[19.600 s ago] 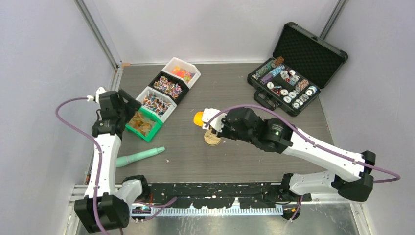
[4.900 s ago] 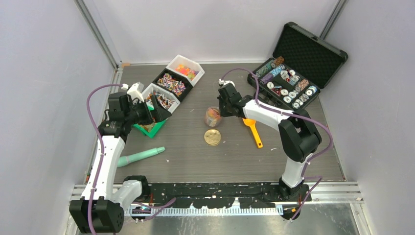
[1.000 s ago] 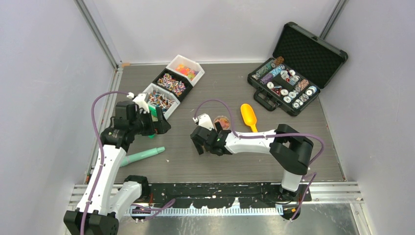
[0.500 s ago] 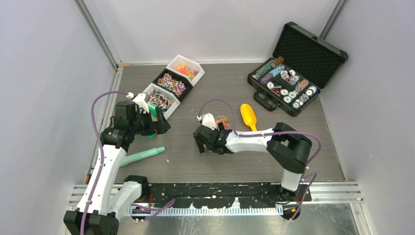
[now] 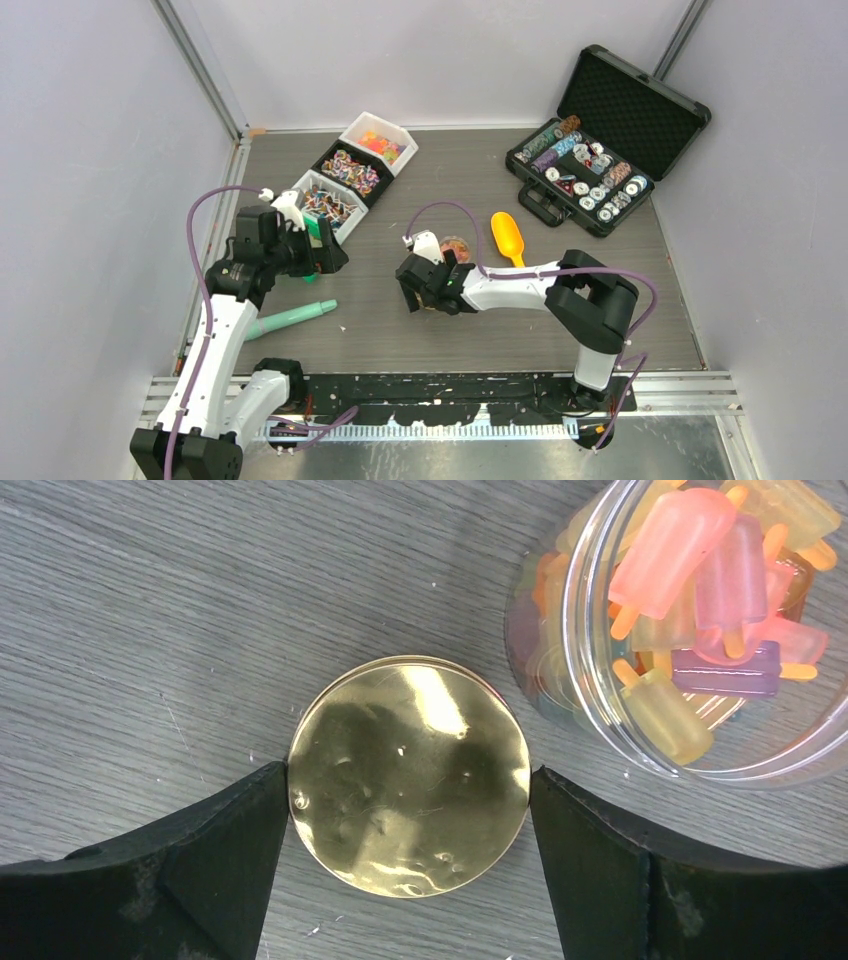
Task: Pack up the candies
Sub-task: Pick up the bottle lid at the center of the board.
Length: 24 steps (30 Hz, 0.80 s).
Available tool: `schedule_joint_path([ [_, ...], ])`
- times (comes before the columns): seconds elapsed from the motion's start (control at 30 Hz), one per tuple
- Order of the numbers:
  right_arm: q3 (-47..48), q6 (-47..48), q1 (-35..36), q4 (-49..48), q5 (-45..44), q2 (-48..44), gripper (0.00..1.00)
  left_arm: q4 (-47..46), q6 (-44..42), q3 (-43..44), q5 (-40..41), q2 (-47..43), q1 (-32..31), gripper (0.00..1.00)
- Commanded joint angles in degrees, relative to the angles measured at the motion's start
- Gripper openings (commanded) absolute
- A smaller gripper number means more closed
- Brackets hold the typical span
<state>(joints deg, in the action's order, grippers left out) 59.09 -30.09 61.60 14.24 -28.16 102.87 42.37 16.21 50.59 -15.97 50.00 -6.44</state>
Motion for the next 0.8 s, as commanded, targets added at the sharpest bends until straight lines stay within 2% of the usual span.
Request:
schedule_joint_path([
  [0.0,-0.72,1.26,-0.13,0.67,1.02,-2.24,0.87,0.14,-0.66,2.67,0.77,-0.26,-0.25,1.0],
  [0.13,0.58,2.99,-0.16,1.28,5.68,-4.06,0.79,0.04,-0.65,2.6,0.95,-0.41,-0.29,1.0],
  [0.4,2.35,3.81,-0.17,2.75,11.7,-9.24,0.76,0.52,-0.33,2.58,2.51,-0.93,-0.27,1.0],
  [0.77,4.9,8.22,-2.45,7.38,8.03,-16.94,0.75,1.52,0.09,2.63,5.12,-1.81,-0.29,1.0],
])
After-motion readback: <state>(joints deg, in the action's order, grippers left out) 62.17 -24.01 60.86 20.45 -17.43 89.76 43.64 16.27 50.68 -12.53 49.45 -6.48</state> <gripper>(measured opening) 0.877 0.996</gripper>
